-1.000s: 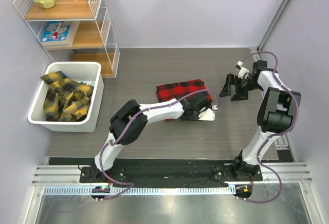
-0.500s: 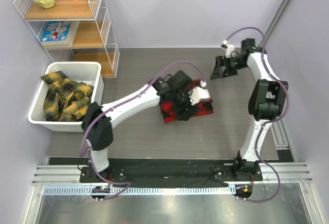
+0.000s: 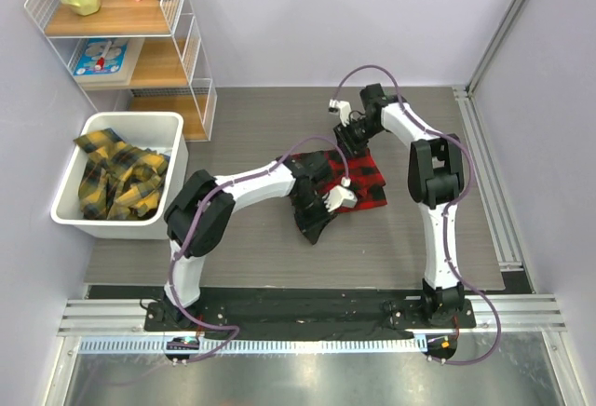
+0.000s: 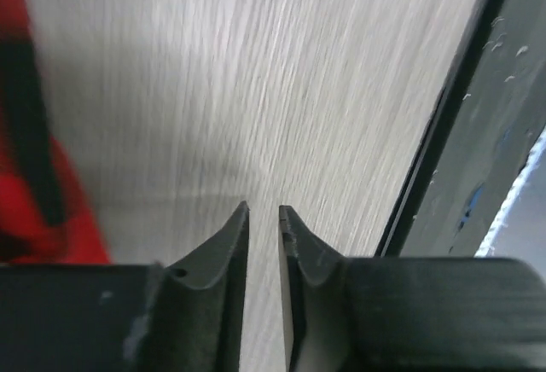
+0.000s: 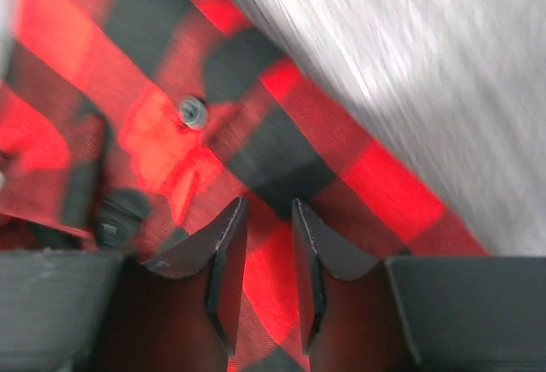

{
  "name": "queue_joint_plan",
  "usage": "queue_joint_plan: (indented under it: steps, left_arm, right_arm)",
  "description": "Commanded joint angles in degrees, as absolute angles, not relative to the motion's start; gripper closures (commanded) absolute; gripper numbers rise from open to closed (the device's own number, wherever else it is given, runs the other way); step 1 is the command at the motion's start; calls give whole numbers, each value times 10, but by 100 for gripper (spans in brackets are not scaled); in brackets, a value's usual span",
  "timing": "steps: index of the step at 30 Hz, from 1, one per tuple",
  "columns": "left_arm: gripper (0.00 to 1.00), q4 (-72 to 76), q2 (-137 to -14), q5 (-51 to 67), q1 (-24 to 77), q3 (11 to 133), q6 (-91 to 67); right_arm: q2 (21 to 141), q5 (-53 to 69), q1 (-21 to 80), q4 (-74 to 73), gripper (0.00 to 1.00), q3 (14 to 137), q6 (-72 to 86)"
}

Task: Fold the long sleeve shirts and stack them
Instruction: Neatly place the folded shirt to the corner

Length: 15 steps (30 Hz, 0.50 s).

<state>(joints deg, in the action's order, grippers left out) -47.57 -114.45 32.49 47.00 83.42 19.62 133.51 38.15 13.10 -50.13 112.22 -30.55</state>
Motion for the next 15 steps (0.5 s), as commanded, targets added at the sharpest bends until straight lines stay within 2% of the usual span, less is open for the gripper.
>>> queue_joint_plan:
  steps: [1,5,7,8,9,10,12,13,14,15]
  left_arm:
    - [83,-417,-1150,293,432,788,146]
    - [85,-372,-1198,267,341,837,89]
    - [83,-362,-1247,268,299,919,64]
    - [83,-350,-1265,265,289,959,28]
    - [83,-349,-1286,267,275,998,16]
    - [82,-356,-1336,259,270,1095,8]
    - [78,-386,-1381,252,254,1183,-23]
    - [75,-394,-1399,250,248,1237,-32]
    - [71,-391,-1390,256,242,1232,-26]
    - [63,-385,-1373,262,230,1213,-20]
  right_arm:
    - [1287,325,110,-511,68,1039,-371]
    - [1200,315,99,-534,69,903,-398]
    - [1136,360,105,-543,66,818,-379]
    - [1116,380,123,-547,63,792,-345]
    - [1074,402,135,-546,56,749,-319]
    - [1057,459,155,-541,52,734,-295]
    - [1024,504,212,-508,36,715,-214]
    - [1000,528,223,-491,35,720,-191]
    - [993,535,226,-469,34,730,-175]
    - [991,524,226,-468,34,743,-171]
